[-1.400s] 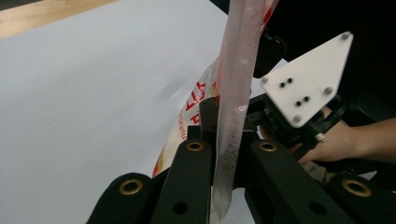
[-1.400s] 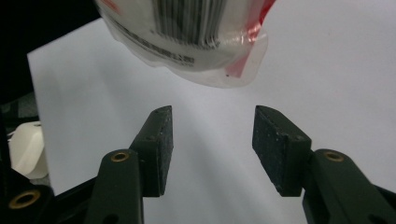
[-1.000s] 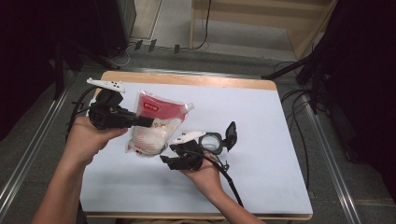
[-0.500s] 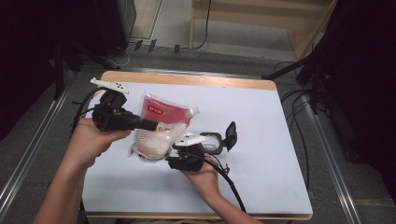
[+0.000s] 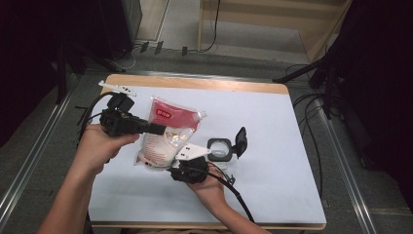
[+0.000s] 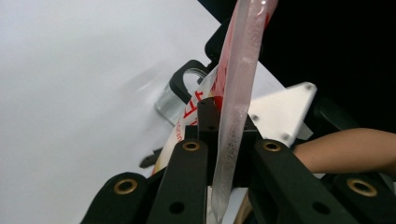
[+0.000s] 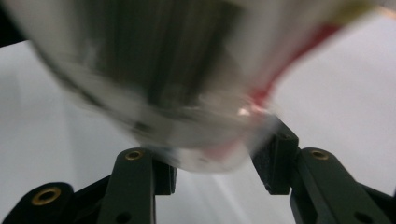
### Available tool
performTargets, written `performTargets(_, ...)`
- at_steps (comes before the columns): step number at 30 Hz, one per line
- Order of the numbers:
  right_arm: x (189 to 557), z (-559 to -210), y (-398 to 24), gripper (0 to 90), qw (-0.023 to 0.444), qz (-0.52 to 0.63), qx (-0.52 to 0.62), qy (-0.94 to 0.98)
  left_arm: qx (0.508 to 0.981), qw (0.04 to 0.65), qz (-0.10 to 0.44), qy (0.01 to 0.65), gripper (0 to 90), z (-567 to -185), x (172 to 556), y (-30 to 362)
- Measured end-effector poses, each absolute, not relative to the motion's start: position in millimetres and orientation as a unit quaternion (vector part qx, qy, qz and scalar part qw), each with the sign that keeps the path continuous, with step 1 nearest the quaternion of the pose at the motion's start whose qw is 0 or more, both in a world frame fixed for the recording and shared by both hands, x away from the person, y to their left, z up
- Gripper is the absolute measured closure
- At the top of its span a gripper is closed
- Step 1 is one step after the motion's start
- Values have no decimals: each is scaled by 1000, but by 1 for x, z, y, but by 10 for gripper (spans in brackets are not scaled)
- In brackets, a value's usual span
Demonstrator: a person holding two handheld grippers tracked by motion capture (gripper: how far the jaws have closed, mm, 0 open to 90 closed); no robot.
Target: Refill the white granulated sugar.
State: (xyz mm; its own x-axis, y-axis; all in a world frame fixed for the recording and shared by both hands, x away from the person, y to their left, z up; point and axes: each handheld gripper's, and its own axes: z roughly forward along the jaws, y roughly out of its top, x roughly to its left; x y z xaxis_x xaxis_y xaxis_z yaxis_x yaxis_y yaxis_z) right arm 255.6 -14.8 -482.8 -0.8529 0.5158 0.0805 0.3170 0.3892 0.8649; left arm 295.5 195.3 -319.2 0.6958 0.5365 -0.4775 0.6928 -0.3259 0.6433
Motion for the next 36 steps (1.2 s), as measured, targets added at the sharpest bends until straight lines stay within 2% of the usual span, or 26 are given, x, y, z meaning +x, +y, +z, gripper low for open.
performTargets(2,251,-480,-12,574,111,493,235,831,811,437,-86,379,873,-320,297,194)
performTargets(4,247,-476,-8,548,117,485,226,836,813,434,-84,379,871,-322,297,192)
performTargets(10,237,-470,3,534,117,467,200,854,818,430,-78,376,865,-327,299,184)
performTargets(11,237,-470,4,535,94,470,207,853,820,430,-69,370,865,-327,298,180)
performTargets(16,238,-467,1,536,83,469,211,854,828,440,-43,346,862,-328,297,176)
performTargets(26,237,-464,0,538,37,471,219,854,833,442,-45,330,856,-335,302,173)
performTargets(30,237,-462,-2,537,28,475,223,851,832,461,-36,306,849,-339,301,169)
performTargets(33,236,-460,-2,548,24,477,220,850,830,463,-34,308,840,-343,302,164)
performTargets(36,233,-459,-1,575,28,477,210,853,827,449,-42,336,819,-351,305,158)
